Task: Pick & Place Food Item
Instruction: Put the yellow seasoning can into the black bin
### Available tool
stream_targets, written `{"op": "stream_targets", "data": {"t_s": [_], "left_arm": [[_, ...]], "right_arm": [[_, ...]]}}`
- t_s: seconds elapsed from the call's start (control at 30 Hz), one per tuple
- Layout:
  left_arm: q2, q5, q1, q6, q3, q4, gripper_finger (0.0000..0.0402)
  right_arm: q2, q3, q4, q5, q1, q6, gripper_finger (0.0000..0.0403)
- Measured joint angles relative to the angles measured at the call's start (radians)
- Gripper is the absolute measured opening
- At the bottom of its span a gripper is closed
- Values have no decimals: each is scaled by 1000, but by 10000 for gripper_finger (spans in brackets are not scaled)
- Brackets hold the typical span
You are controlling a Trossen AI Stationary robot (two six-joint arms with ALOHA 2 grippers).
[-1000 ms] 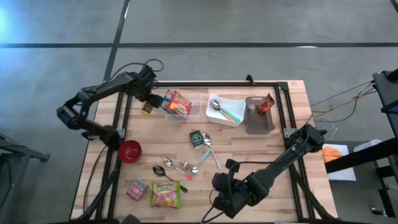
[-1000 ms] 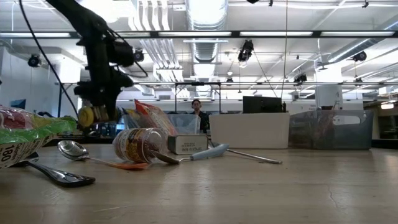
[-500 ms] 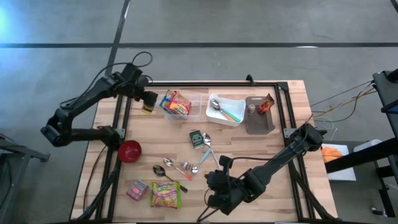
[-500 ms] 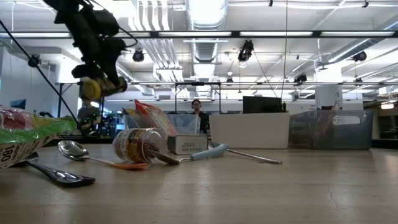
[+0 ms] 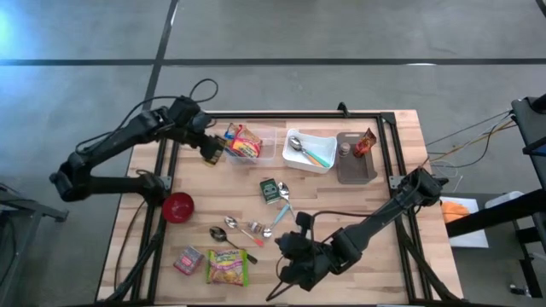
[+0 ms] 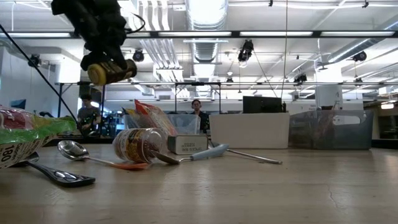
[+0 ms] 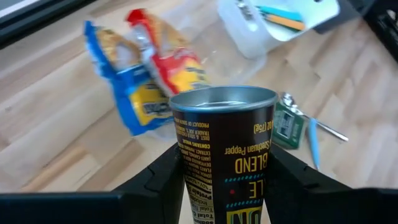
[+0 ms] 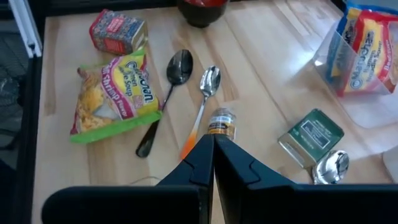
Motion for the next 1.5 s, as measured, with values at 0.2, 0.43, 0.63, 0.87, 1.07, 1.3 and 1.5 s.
{"op": "stream_targets", "data": {"t_s": [0.2, 0.43, 0.63, 0.87, 1.07, 1.3, 1.5], "left_arm": [[-4, 4, -99, -51, 17, 27, 160], [-4, 19, -237, -112, 75, 76, 160], [-4, 19, -349, -165, 85, 249, 160], [-3, 70, -446, -315, -30, 706, 160], [-1, 181, -481, -503, -159, 1132, 160], [-2, 205, -483, -516, -192, 1205, 160], [-3, 217, -483, -517, -184, 1216, 160]], "right_arm": [[0, 0, 33, 27, -18, -41, 8], [0, -11, 59, 25, -58, -7, 8], [0, -11, 60, 23, -78, 36, 8], [0, -11, 87, 55, -81, 2, 8], [0, -11, 119, 310, -51, -128, 8], [-8, -11, 239, 416, -61, -182, 9], [-39, -11, 262, 391, -101, -201, 9]]}}
